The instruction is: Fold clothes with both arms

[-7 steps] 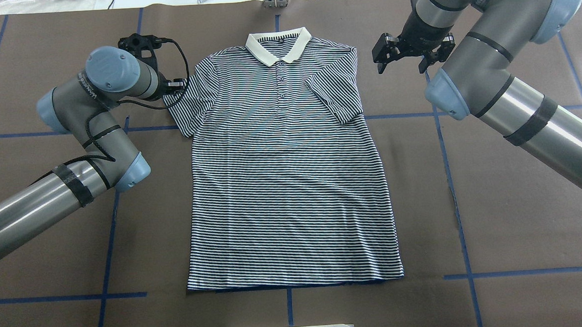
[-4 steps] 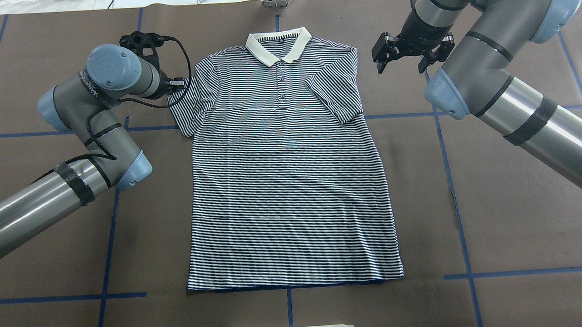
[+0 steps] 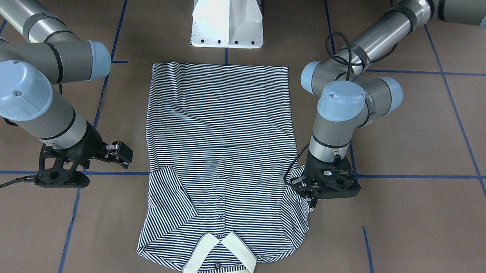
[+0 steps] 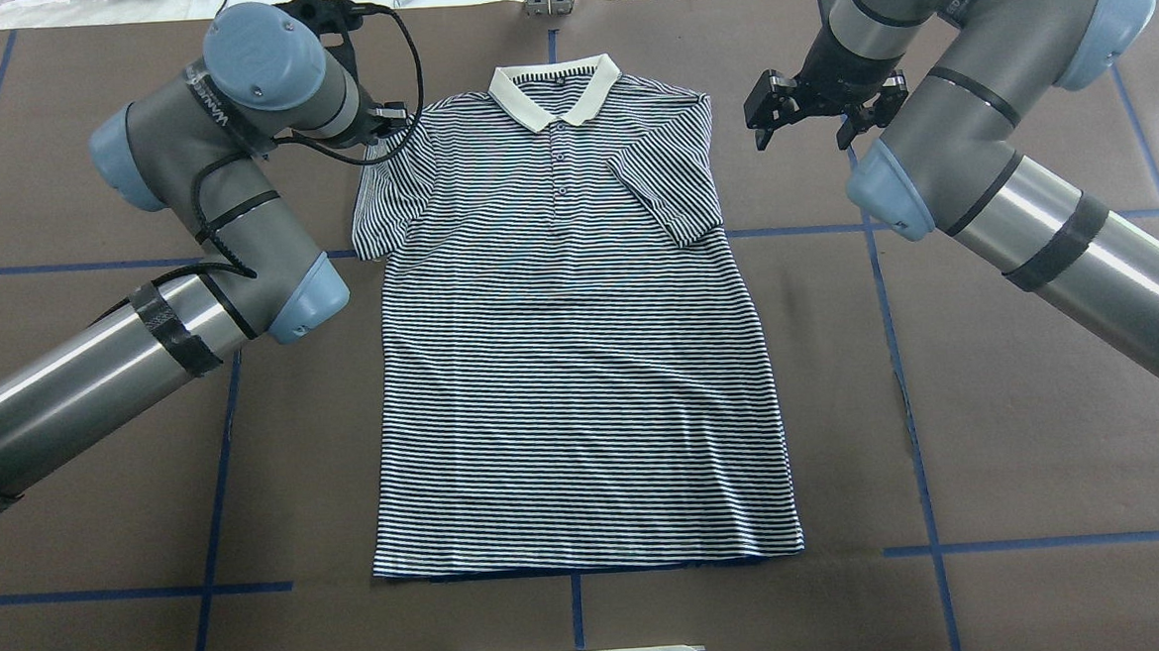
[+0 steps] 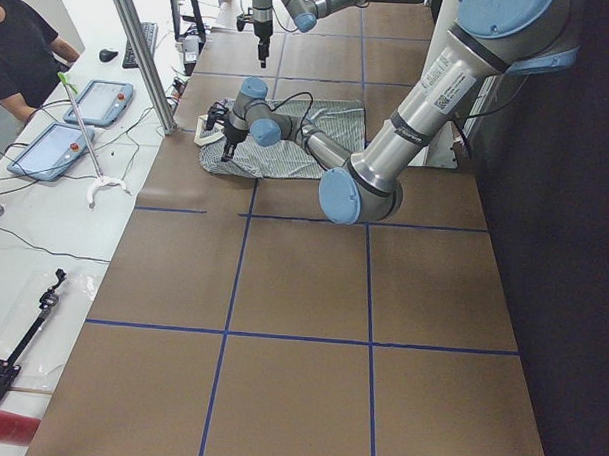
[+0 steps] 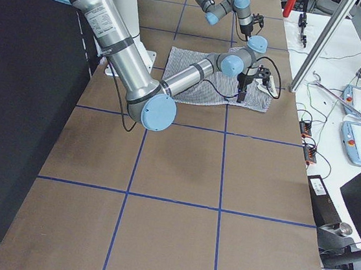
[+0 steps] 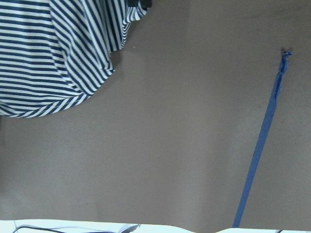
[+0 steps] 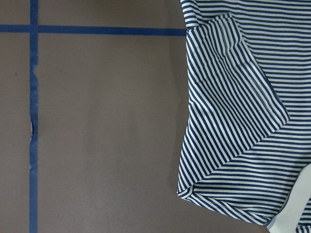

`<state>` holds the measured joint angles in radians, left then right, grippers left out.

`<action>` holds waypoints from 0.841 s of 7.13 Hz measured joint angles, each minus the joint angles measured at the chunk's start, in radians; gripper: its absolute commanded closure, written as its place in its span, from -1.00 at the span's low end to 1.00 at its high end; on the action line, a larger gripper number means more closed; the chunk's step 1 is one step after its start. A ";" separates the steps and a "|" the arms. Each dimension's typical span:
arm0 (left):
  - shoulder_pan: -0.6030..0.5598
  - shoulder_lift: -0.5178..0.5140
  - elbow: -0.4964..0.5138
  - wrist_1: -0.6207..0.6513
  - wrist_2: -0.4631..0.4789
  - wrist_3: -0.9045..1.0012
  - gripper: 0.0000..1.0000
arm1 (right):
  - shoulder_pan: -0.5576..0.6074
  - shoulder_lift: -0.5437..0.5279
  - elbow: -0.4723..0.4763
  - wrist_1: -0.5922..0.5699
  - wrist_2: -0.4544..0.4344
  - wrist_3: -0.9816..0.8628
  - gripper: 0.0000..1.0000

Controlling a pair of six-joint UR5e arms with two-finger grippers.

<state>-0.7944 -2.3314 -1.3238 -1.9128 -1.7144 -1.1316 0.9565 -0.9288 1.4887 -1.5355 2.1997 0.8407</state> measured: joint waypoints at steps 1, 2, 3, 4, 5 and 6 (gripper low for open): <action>0.025 -0.024 0.000 0.019 -0.002 -0.057 1.00 | 0.000 -0.001 -0.001 0.000 0.000 0.000 -1.00; 0.050 -0.075 0.054 -0.004 -0.003 -0.114 1.00 | 0.000 -0.002 -0.002 0.000 0.000 0.001 -1.00; 0.062 -0.142 0.163 -0.078 -0.002 -0.165 1.00 | 0.000 -0.002 -0.003 0.000 0.000 0.001 -1.00; 0.066 -0.191 0.276 -0.173 0.005 -0.191 -0.10 | -0.002 -0.002 -0.003 0.000 0.000 0.001 -1.00; 0.067 -0.208 0.341 -0.232 0.026 -0.200 -0.99 | -0.003 -0.001 -0.004 0.000 0.000 0.002 -1.00; 0.067 -0.213 0.364 -0.256 0.051 -0.202 -1.00 | -0.004 0.001 -0.004 0.000 0.000 0.002 -1.00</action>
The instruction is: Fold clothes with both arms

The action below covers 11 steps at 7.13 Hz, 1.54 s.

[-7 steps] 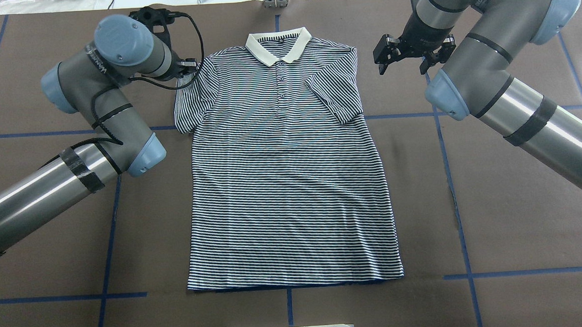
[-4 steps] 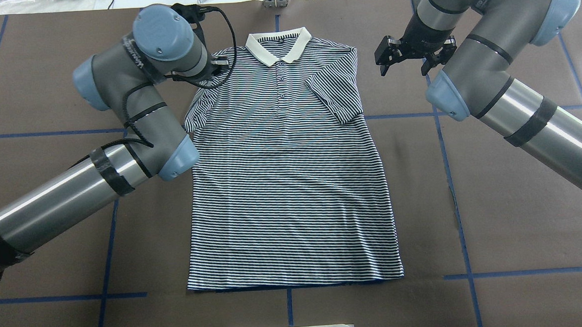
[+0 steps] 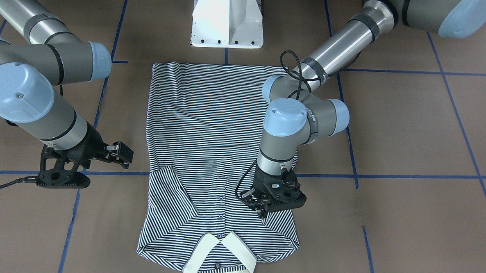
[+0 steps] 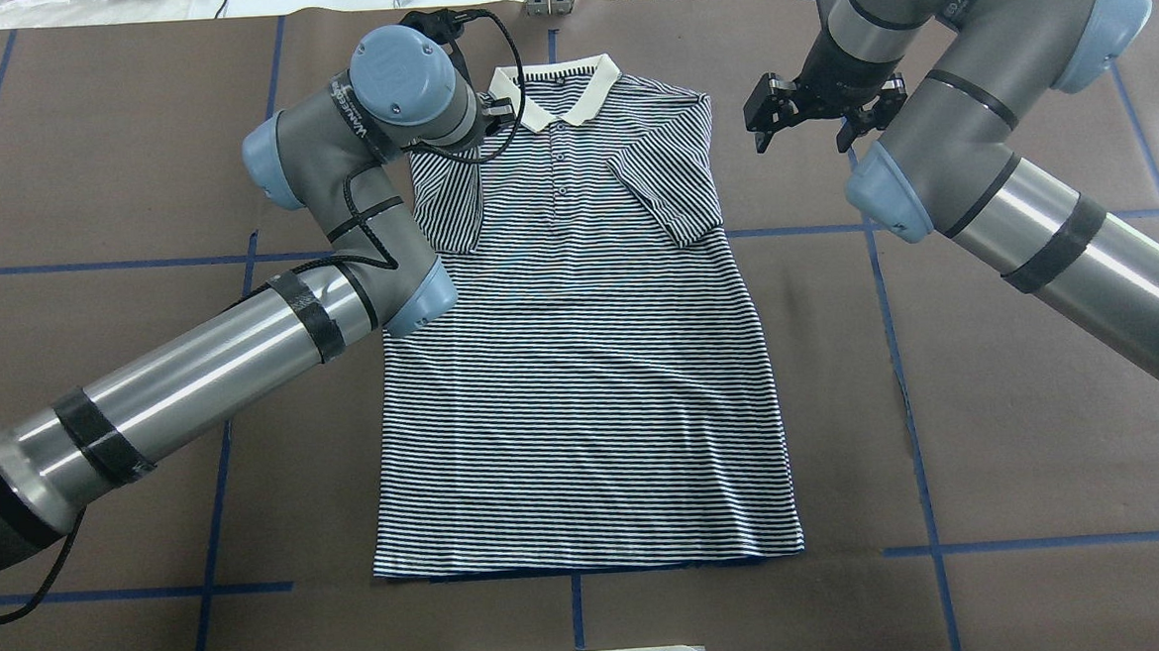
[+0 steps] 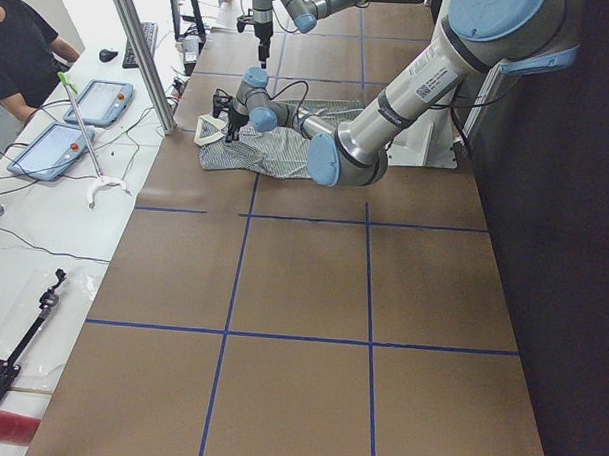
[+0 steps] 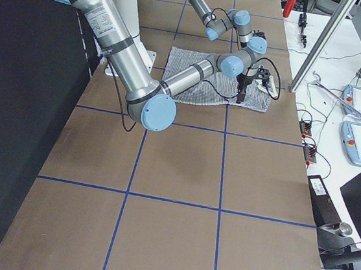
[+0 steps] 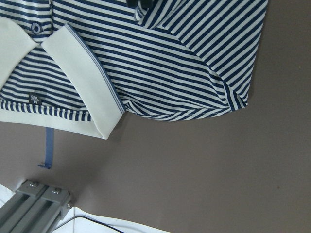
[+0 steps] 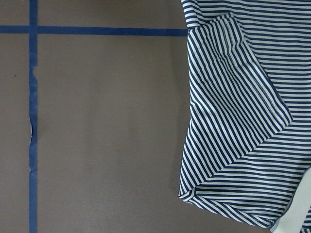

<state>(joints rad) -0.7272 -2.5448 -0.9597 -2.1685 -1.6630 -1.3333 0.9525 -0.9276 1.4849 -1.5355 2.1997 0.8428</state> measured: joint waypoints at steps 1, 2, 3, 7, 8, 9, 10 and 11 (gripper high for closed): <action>0.000 -0.002 0.000 -0.009 0.011 0.003 -1.00 | -0.001 0.001 0.000 0.000 0.000 0.000 -1.00; 0.000 0.001 -0.020 -0.012 0.013 0.006 -1.00 | -0.001 0.000 0.000 0.000 -0.001 0.000 -1.00; 0.000 0.019 -0.072 -0.007 0.006 0.009 -1.00 | -0.001 -0.002 0.001 0.000 0.000 0.002 -1.00; 0.002 0.273 -0.534 0.265 -0.119 0.120 -1.00 | -0.125 -0.190 0.240 0.068 -0.068 0.239 -1.00; 0.009 0.352 -0.669 0.326 -0.132 0.149 -1.00 | -0.202 -0.290 0.335 0.139 -0.134 0.349 -1.00; 0.030 0.425 -0.795 0.383 -0.137 0.163 -1.00 | -0.289 -0.397 0.414 0.232 -0.205 0.459 -1.00; 0.054 0.468 -0.881 0.428 -0.138 0.171 -1.00 | -0.388 -0.482 0.473 0.294 -0.288 0.550 -1.00; 0.072 0.486 -0.921 0.451 -0.138 0.172 -1.00 | -0.500 -0.532 0.510 0.319 -0.391 0.622 -1.00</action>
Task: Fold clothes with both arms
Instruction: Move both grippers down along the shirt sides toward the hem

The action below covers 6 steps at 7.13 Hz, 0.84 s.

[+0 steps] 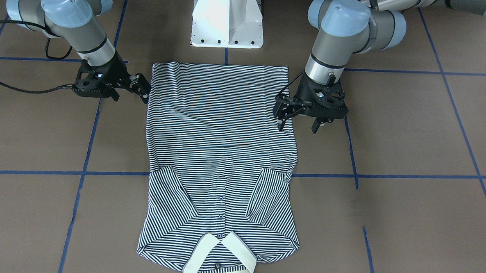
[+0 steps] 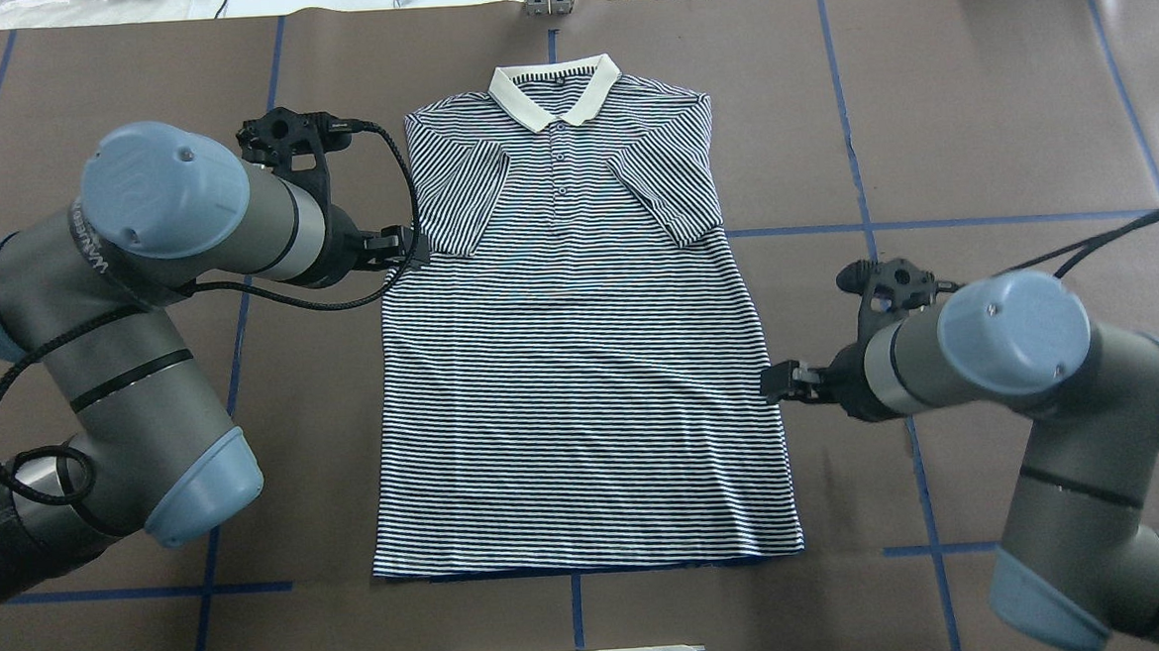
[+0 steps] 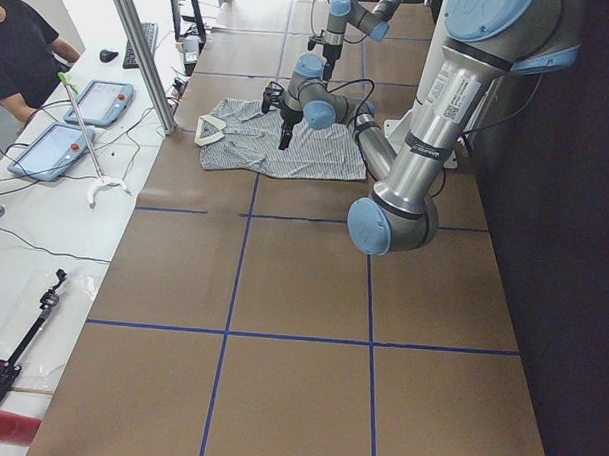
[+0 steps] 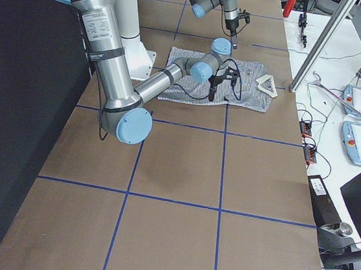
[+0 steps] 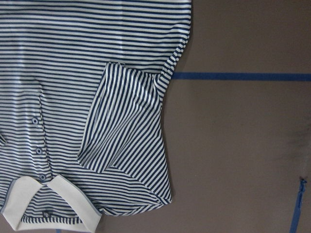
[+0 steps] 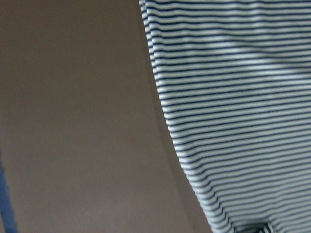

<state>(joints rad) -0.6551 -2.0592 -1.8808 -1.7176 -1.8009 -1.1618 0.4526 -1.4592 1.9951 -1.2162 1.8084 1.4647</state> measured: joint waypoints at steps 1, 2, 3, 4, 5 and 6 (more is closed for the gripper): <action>0.010 0.006 -0.015 0.010 0.000 -0.002 -1.00 | -0.091 -0.020 0.020 0.006 -0.078 0.053 -1.00; 0.014 0.008 -0.021 0.013 0.000 -0.004 -1.00 | -0.155 -0.028 0.030 -0.002 -0.130 0.082 -1.00; 0.016 0.010 -0.024 0.014 0.000 -0.005 -1.00 | -0.203 -0.032 0.033 -0.022 -0.168 0.097 -0.99; 0.016 0.011 -0.028 0.015 0.000 -0.005 -1.00 | -0.238 -0.033 0.034 -0.044 -0.194 0.106 -0.96; 0.017 0.011 -0.031 0.015 0.000 -0.006 -1.00 | -0.258 -0.034 0.035 -0.062 -0.208 0.110 -0.81; 0.017 0.011 -0.031 0.015 0.000 -0.006 -1.00 | -0.268 -0.034 0.034 -0.072 -0.213 0.112 -0.50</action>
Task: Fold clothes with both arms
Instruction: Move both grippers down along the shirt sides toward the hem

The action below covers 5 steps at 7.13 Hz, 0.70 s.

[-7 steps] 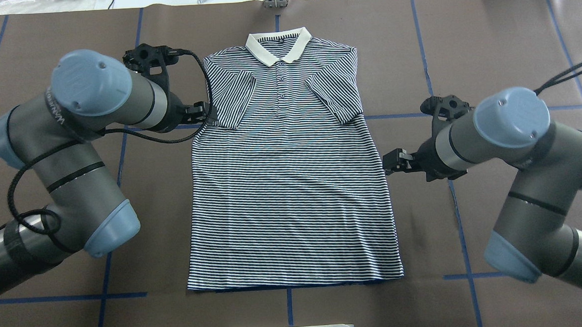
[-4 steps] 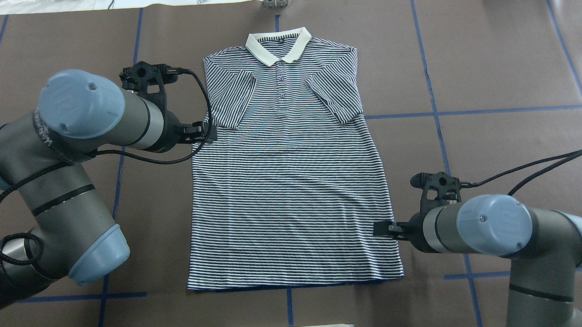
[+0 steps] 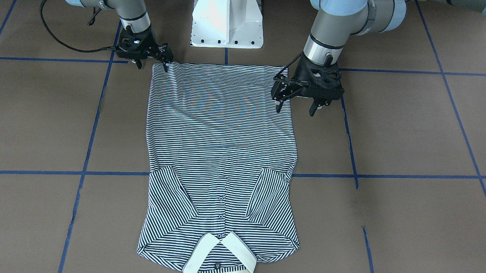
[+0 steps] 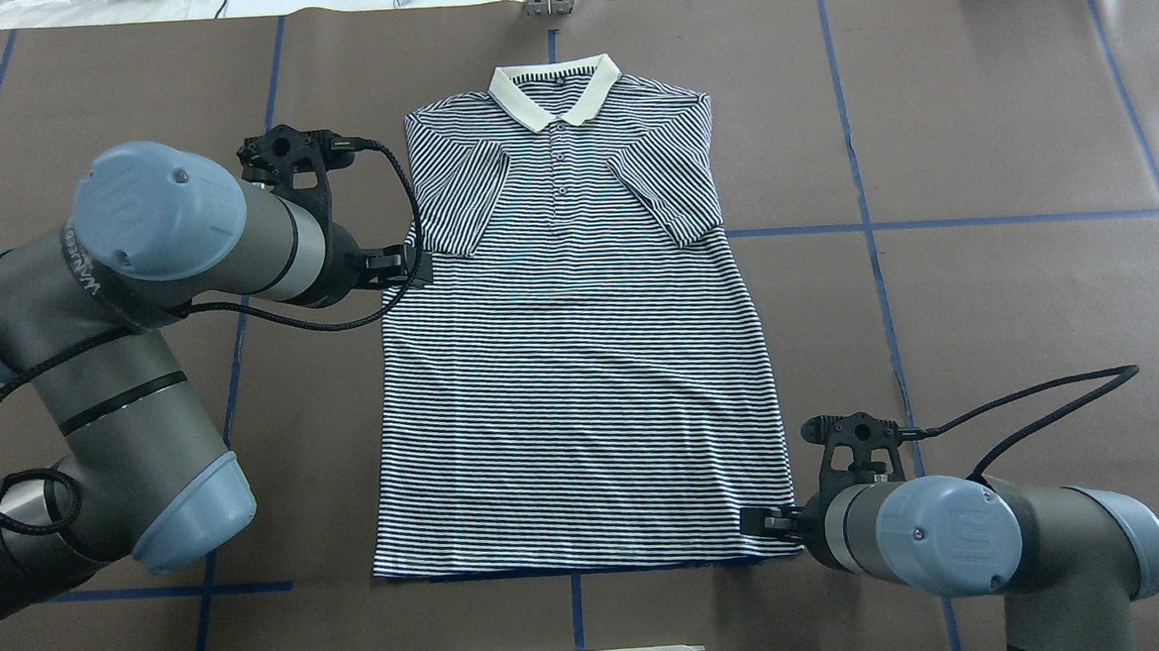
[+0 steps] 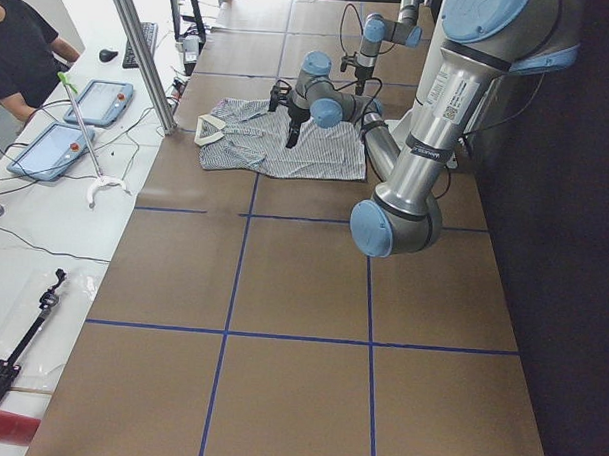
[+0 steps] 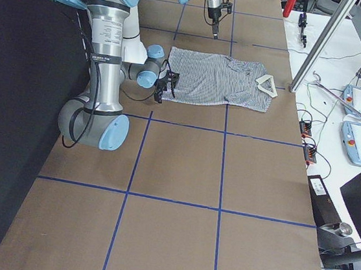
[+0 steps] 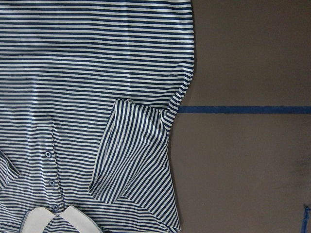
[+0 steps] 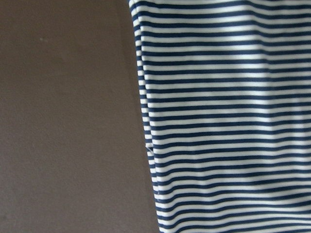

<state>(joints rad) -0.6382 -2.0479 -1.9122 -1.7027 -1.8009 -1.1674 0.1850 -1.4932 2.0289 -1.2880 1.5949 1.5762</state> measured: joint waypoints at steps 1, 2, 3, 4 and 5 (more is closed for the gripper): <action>0.000 0.000 0.000 0.000 0.000 0.000 -1.00 | -0.004 0.000 -0.001 -0.004 -0.001 0.000 -0.15; 0.000 0.000 -0.001 0.000 0.000 0.000 -1.00 | -0.005 0.000 -0.001 -0.006 0.001 0.001 0.34; 0.000 0.000 -0.001 0.000 0.000 0.000 -1.00 | -0.005 0.000 -0.001 -0.007 0.004 0.000 0.71; 0.000 0.001 -0.003 0.000 0.000 0.001 -1.00 | -0.005 -0.001 -0.002 -0.008 0.007 0.000 1.00; 0.000 0.001 -0.009 0.000 -0.001 0.001 -1.00 | -0.005 -0.002 -0.001 -0.009 0.008 -0.001 1.00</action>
<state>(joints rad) -0.6381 -2.0469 -1.9210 -1.7027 -1.8023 -1.1660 0.1799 -1.4950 2.0279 -1.2965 1.6034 1.5752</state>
